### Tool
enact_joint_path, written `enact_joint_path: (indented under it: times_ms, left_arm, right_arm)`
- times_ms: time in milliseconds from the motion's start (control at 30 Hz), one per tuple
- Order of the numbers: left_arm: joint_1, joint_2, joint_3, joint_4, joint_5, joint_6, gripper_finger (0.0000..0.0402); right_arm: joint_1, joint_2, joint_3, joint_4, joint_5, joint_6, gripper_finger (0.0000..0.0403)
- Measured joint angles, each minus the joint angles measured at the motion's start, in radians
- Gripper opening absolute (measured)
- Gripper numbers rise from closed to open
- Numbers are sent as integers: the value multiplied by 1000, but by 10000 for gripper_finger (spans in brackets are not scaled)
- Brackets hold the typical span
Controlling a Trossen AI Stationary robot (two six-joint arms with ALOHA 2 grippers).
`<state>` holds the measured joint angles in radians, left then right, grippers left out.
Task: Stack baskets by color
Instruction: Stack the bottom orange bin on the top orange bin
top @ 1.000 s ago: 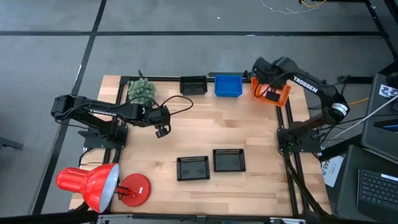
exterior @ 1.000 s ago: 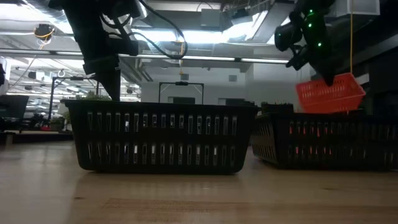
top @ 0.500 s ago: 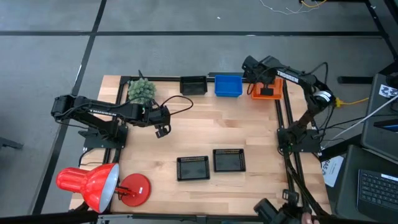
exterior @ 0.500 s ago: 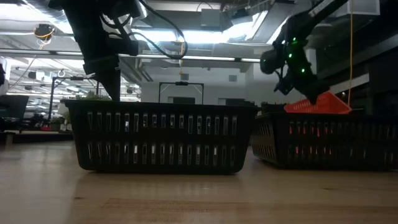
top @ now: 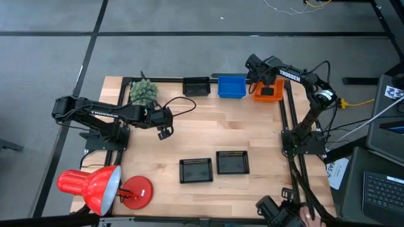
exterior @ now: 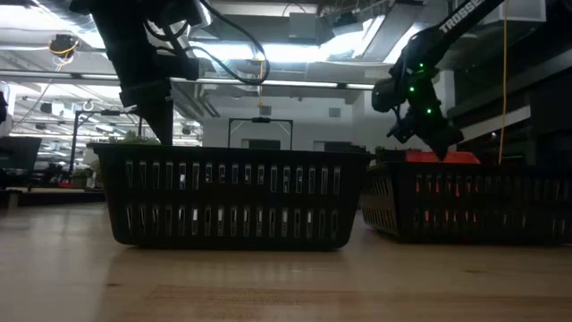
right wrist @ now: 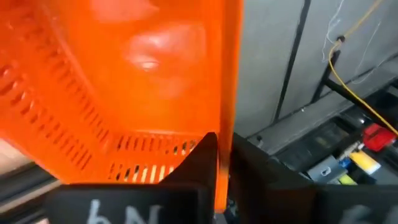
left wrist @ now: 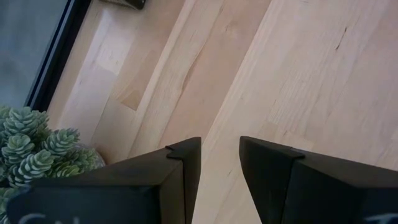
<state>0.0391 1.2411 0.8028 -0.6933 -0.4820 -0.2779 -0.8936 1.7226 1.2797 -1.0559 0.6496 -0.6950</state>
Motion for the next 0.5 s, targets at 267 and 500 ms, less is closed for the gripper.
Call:
enact_joint_path:
  times_ms: [267,500]
  left_arm:
    - [0,0,0,0,0,0,102]
    - [0,0,0,0,0,0,102]
  right_arm:
    - [-3,0,0,2,30,4,124]
    - [27,-24,0,-56,121,13,177]
